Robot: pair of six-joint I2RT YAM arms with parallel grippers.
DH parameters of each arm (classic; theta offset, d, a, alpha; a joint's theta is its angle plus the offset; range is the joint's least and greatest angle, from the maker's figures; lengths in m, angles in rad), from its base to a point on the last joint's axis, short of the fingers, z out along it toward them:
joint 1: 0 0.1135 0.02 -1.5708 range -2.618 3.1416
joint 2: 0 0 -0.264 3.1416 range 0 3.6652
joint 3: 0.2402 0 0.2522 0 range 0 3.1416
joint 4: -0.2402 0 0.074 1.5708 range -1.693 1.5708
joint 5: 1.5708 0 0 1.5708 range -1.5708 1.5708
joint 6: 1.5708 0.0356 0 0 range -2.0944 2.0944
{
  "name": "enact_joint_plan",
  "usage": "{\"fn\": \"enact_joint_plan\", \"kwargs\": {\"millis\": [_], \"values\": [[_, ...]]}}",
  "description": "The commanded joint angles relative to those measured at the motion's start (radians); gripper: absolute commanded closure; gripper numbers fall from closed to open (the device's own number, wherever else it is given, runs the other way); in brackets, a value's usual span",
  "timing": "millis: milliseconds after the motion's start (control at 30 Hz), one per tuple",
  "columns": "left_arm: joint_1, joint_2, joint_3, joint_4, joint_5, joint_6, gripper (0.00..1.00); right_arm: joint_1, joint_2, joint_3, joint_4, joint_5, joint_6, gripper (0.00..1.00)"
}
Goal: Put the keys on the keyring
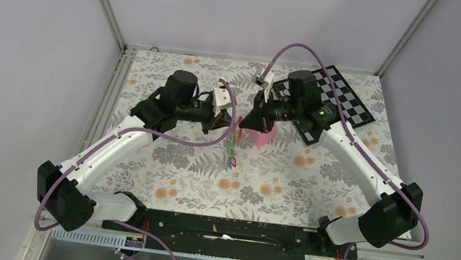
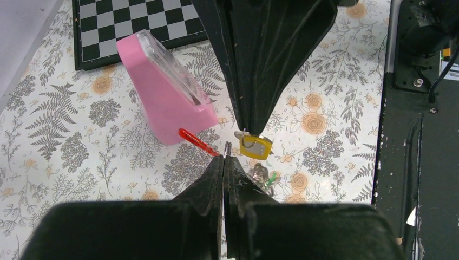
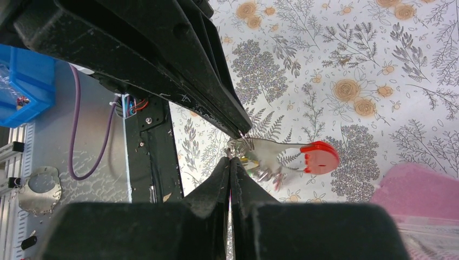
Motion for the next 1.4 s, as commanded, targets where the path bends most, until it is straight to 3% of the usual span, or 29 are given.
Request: {"fn": "enact_joint_plan", "kwargs": {"millis": [0, 1367], "values": [[-0.006, -0.042, -0.004, 0.062, -0.019, 0.037, 1.0, -0.013, -0.024, 0.036, 0.009, -0.042, -0.003, 1.0], [-0.022, -0.053, -0.013, 0.048, 0.029, 0.066, 1.0, -0.013, 0.044, 0.046, 0.007, 0.022, 0.031, 1.0]]}}
